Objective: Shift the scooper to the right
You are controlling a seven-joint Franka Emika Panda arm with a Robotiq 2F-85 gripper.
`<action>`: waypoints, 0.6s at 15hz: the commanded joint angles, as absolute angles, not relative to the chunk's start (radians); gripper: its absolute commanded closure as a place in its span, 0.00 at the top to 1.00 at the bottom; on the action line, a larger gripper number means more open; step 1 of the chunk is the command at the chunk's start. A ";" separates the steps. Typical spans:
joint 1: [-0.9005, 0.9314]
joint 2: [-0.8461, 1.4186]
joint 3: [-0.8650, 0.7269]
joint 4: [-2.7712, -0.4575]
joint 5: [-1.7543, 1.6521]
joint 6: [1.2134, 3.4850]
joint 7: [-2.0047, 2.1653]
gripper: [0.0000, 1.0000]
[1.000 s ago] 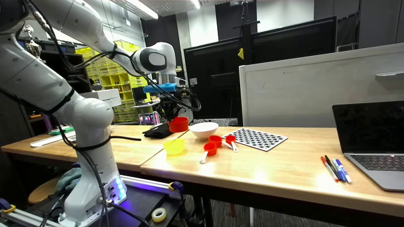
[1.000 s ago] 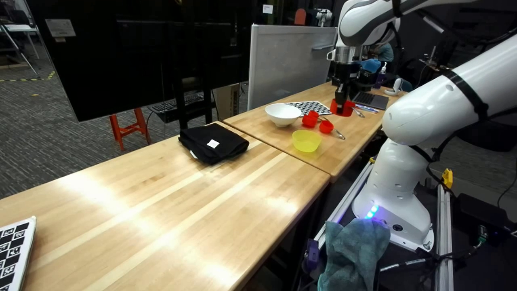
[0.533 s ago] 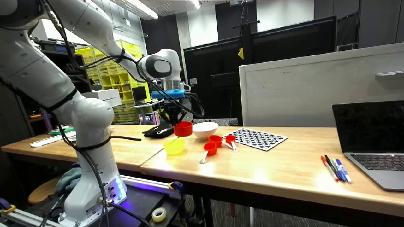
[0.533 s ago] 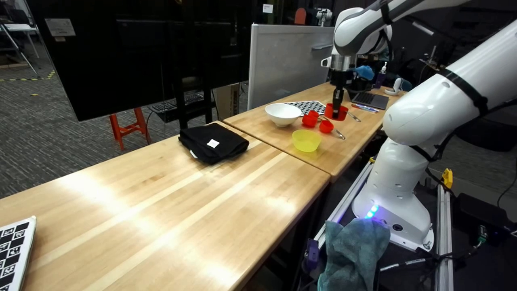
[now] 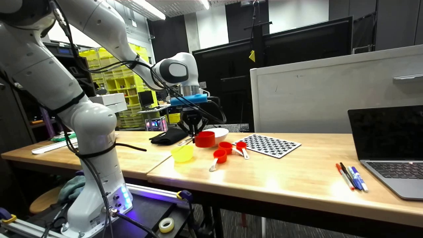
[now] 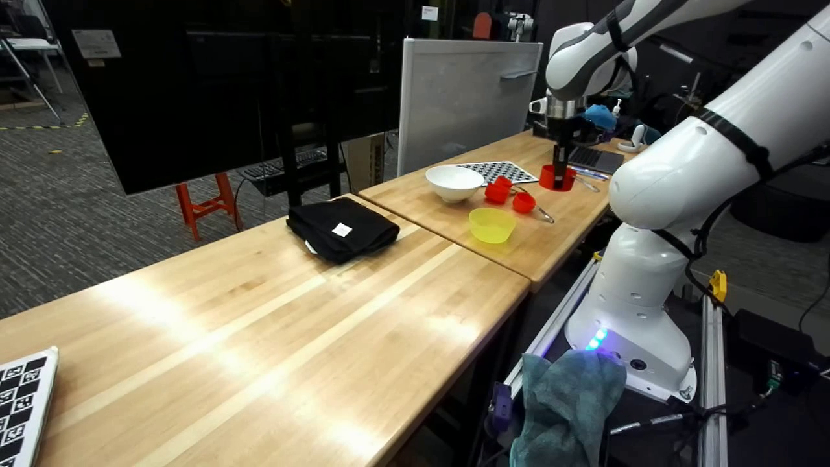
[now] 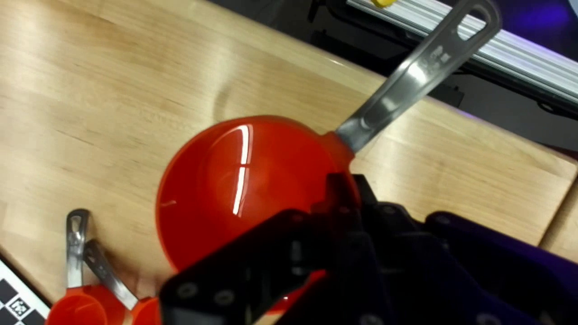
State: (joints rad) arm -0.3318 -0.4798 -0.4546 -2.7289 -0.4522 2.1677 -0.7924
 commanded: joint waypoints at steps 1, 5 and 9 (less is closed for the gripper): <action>-0.360 -0.395 -0.474 -2.683 -0.484 2.203 -0.867 0.01; -0.367 -0.323 -0.494 -2.661 -0.476 2.265 -0.939 0.01; -0.373 -0.256 -0.495 -2.640 -0.463 2.304 -0.973 0.01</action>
State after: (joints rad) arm -0.3560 -0.3087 -0.4973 -2.6676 -0.4686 2.2728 -0.9291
